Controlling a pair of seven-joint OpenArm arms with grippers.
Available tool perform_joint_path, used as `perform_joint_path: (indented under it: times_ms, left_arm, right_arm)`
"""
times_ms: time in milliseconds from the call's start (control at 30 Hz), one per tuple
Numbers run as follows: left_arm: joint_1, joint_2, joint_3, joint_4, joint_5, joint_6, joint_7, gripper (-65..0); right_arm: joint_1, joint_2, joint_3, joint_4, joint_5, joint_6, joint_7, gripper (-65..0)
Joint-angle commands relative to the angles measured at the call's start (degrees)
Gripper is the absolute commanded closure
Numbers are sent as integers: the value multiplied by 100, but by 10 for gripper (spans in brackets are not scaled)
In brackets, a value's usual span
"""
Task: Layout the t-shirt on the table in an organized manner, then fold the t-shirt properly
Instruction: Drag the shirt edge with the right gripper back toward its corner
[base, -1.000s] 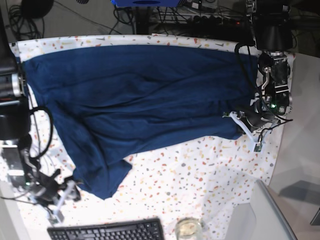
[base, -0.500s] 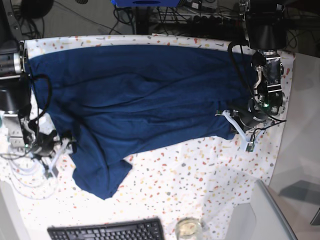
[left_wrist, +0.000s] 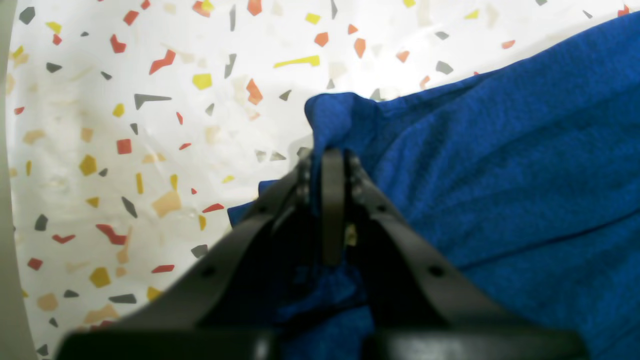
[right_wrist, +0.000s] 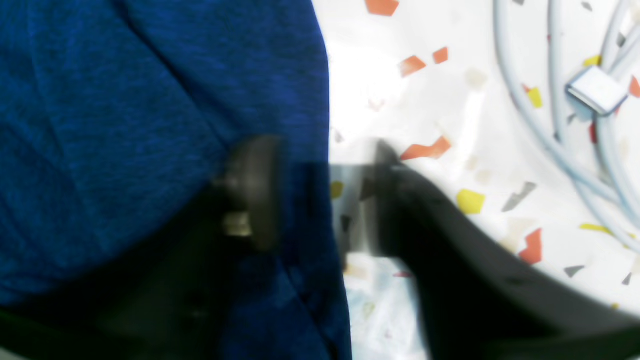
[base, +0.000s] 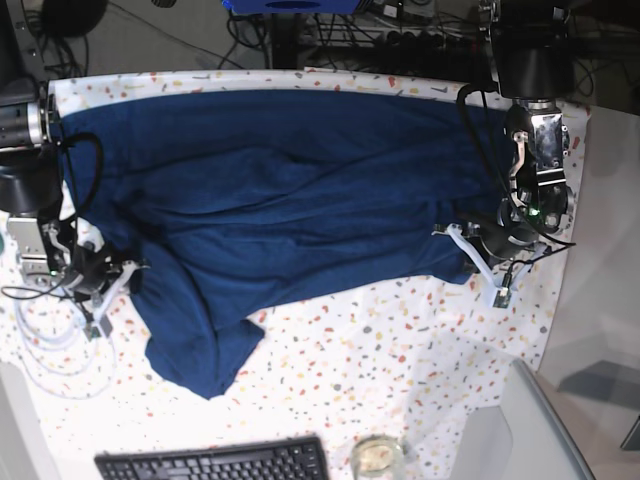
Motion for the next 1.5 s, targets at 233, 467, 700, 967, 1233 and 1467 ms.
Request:
perform_joint_path:
  times_ms: [233,467,700,967,1233,1467]
  left_arm:
    - [-164,-53,-10,133,3,-12,-90,0]
    - [-393,-53,-1,107,3,-12,-81,0]
    - [-621,0,8,-51,3,-12,-81,0]
    - [-613,35,8,-333,3,-12,-107,0]
    - [-604,79,8,-342,3,-12,-107,0]
    - [-621,105,8,-342,3,-12,-107,0]
  right_arm:
    - [312,318,59,70,32,6,8,0]
    - [320,547,15,475,32,6,8,0]
    - [320,582,6,545,32,6,-1,-2]
    - [215,547,6,554,32,6,-1,-257]
    - [-163,529,6,1477,32,525,-282,-323]
    - [-383,309,-3,1978,23,569,-537,-327]
